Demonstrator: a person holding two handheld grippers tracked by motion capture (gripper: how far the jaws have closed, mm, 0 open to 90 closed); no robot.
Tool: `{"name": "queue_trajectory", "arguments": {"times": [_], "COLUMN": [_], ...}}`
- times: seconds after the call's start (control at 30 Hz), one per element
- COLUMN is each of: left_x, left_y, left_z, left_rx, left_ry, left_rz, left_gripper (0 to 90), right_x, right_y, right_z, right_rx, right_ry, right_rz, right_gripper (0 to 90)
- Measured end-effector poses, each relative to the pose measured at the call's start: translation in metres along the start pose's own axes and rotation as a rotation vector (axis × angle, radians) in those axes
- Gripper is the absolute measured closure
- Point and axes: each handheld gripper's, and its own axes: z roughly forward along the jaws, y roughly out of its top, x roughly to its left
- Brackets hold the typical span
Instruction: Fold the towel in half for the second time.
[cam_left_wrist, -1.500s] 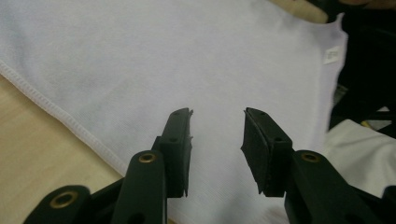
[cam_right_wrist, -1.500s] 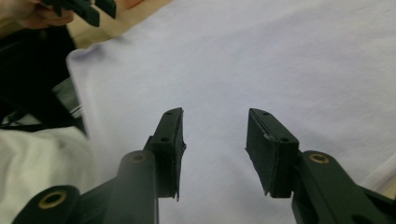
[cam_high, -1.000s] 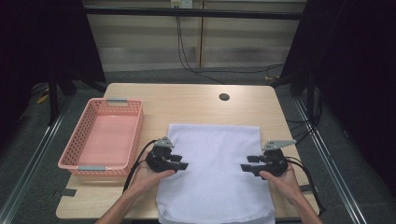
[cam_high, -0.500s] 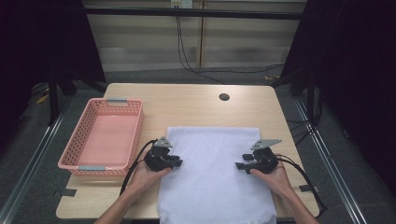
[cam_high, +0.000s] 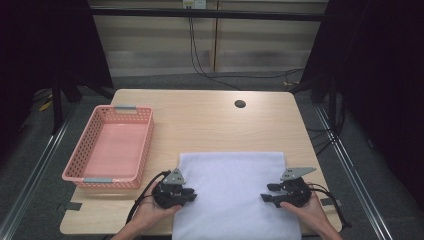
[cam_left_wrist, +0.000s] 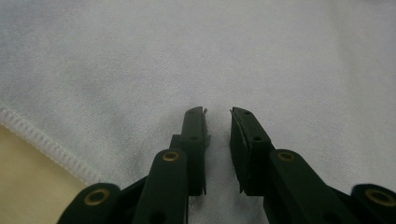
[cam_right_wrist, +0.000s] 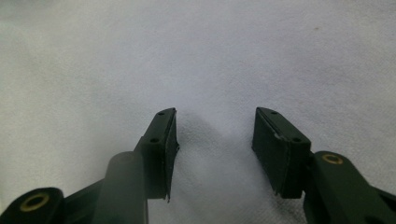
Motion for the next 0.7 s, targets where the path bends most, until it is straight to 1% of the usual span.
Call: {"name": "queue_trajectory", "arguments": {"times": [0.03, 0.07, 0.1, 0.13, 0.17, 0.2, 0.23, 0.27, 0.3, 0.33, 0.37, 0.4, 0.43, 0.47, 0.5, 0.53, 0.57, 0.6, 0.63, 0.67, 0.7], "left_x": [-0.005, -0.01, -0.013, -0.015, -0.017, -0.017, -0.015, -0.012, -0.006, 0.003, 0.011, 0.017, 0.027, 0.032, 0.038, 0.044, 0.049, 0.053, 0.057, 0.062, 0.065], "left_y": [-0.004, -0.007, -0.01, -0.011, -0.014, -0.015, -0.015, -0.014, -0.012, -0.008, -0.005, -0.002, 0.002, 0.006, 0.01, 0.015, 0.019, 0.023, 0.026, 0.029, 0.032], "left_z": [-0.002, -0.004, -0.007, -0.01, -0.013, -0.016, -0.018, -0.02, -0.023, -0.025, -0.025, -0.025, -0.022, -0.02, -0.018, -0.015, -0.014, -0.012, -0.01, -0.01, -0.008], "left_rx": [-0.007, 0.003, 0.014, 0.029, 0.029, 0.019, 0.018, 0.004, -0.009, -0.034, -0.065, -0.071, -0.08, -0.081, -0.085, -0.094, -0.109, -0.119, -0.123, -0.13, -0.142], "left_ry": [-0.004, -0.016, -0.046, -0.066, -0.083, -0.086, -0.064, -0.049, -0.028, -0.001, 0.025, 0.034, 0.041, 0.057, 0.074, 0.08, 0.072, 0.075, 0.088, 0.093, 0.107], "left_rz": [0.0, 0.018, 0.019, 0.013, 0.007, 0.016, 0.029, 0.025, 0.008, -0.029, -0.054, -0.063, -0.087, -0.099, -0.1, -0.116, -0.131, -0.14, -0.152, -0.155, -0.157], "left_gripper": [75.6, 75.5, 75.5, 75.1, 73.0, 70.0, 67.9, 65.8, 64.4, 63.4, 62.7, 62.2, 61.9, 61.8, 61.6, 61.2, 60.6, 59.9, 59.8, 58.7, 58.7], "right_x": [0.003, 0.007, 0.012, 0.016, 0.019, 0.023, 0.025, 0.025, 0.024, 0.02, 0.013, 0.004, -0.003, -0.013, -0.02, -0.029, -0.039, -0.048, -0.057, -0.065, -0.072], "right_y": [-0.003, -0.006, -0.008, -0.011, -0.013, -0.015, -0.015, -0.015, -0.014, -0.013, -0.009, -0.006, -0.003, 0.002, 0.005, 0.009, 0.011, 0.013, 0.015, 0.016, 0.017], "right_z": [-0.002, -0.004, -0.007, -0.009, -0.011, -0.013, -0.015, -0.015, -0.016, -0.018, -0.023, -0.029, -0.035, -0.042, -0.046, -0.048, -0.05, -0.049, -0.047, -0.042, -0.036], "right_rx": [-0.001, 0.005, 0.018, 0.023, 0.03, 0.039, 0.049, 0.052, 0.054, 0.032, -0.016, -0.074, -0.106, -0.139, -0.149, -0.151, -0.162, -0.174, -0.172, -0.168, -0.152], "right_ry": [0.011, 0.022, 0.031, 0.046, 0.05, 0.055, 0.05, 0.047, 0.054, 0.048, 0.016, 0.015, 0.01, -0.032, -0.062, -0.092, -0.12, -0.132, -0.134, -0.134, -0.136], "right_rz": [-0.003, 0.005, 0.009, 0.004, 0.002, 0.01, 0.004, 0.006, 0.015, 0.014, 0.036, 0.066, 0.079, 0.09, 0.085, 0.087, 0.1, 0.111, 0.129, 0.136, 0.145], "right_gripper": [50.4, 50.5, 50.4, 50.5, 50.6, 50.6, 51.0, 52.2, 53.6, 53.0, 52.7, 53.0, 53.3, 53.3, 53.2, 53.0, 52.5, 51.7, 51.1, 49.1, 48.1]}}
